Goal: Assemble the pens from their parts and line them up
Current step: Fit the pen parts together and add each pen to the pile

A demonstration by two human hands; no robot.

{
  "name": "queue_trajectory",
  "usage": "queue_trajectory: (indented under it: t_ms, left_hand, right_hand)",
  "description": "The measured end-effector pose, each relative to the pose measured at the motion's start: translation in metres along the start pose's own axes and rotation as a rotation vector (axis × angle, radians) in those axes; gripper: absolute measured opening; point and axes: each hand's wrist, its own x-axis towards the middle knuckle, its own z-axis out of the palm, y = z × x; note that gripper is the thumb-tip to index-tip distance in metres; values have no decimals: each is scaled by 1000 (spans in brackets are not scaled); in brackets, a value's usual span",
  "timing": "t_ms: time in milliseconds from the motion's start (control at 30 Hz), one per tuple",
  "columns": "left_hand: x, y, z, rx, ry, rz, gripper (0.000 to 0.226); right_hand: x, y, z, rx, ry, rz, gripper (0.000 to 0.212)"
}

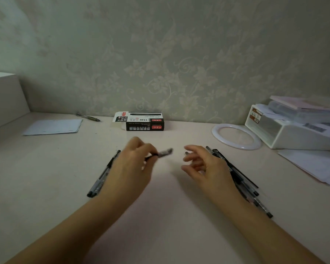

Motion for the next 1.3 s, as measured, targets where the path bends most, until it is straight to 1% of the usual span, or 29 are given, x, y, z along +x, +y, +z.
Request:
queue_trajectory:
  t_ms: [67,100,133,200,267,367,467,633,733,767,833,900,933,967,1000,1033,1067,1100,1167,1233,1300]
  left_hand:
    - [7,-20,-12,122,79,-188,7]
    - [11,-32,-19,197,84,-276,10]
    - [14,-44,-26,260,69,-354,13]
    - [15,-66,-34,332,10,-485,17]
    - [12,-81,-37,355,-66,-570,19]
    - [10,-88,-34,352,-164,-606,16]
    - [9,-85,-28,368,-212,-586,14]
    - [10,-81,-26,379,-212,-571,22]
    - [9,-78,-28,388,-225,-581,26]
    - [9,-74,-30,391,-207,-572,27]
    - [13,-60,-32,347,-93,-470,25]
    - [15,-35,-30,182,32,-310,17]
    - [14,-19,-26,73,30,-264,15]
    - [11,-3,-20,-52,-10,-247,15]
    - [6,11,-12,-184,-65,-245,17]
    - [0,23,-4,-310,-114,-245,17]
    - [-7,31,4,-392,-143,-233,16]
    - [-11,36,10,-416,-140,-208,15]
    - [-14,35,16,-371,-89,-162,16]
    - [-14,33,16,-372,-76,-138,13]
    - [-17,33,17,-304,-139,-75,19]
  right_hand:
    - [-1,6,-5,-206,61,-19,20]
    - [-1,8,-9,-292,89,-16,12]
    - [-1,10,-14,-356,113,-2,8]
    - [-2,12,-20,-442,135,55,9]
    - [-3,12,-22,-504,122,103,11]
    - [-3,10,-20,-582,70,148,14]
    - [-3,7,-19,-660,27,160,17]
    - [-3,4,-15,-762,-15,164,23]
    - [-2,4,-12,-813,-29,146,23]
    - [-1,3,-12,-806,-18,134,22]
    - [-1,1,-12,-688,53,80,19]
    - [-1,-5,-10,-377,133,73,16]
    - [-2,-9,-7,-172,133,122,16]
    - [-3,-15,-3,29,93,186,16]
    - [-4,-20,2,204,30,240,16]
    - [-6,-23,7,323,-37,272,16]
    - [-9,-26,11,380,-99,271,18]
    - [-11,-28,14,389,-152,243,19]
    - [-14,-29,16,368,-229,178,18]
    - [-16,-27,15,359,-251,152,18]
    - [-17,-25,16,329,-246,143,18]
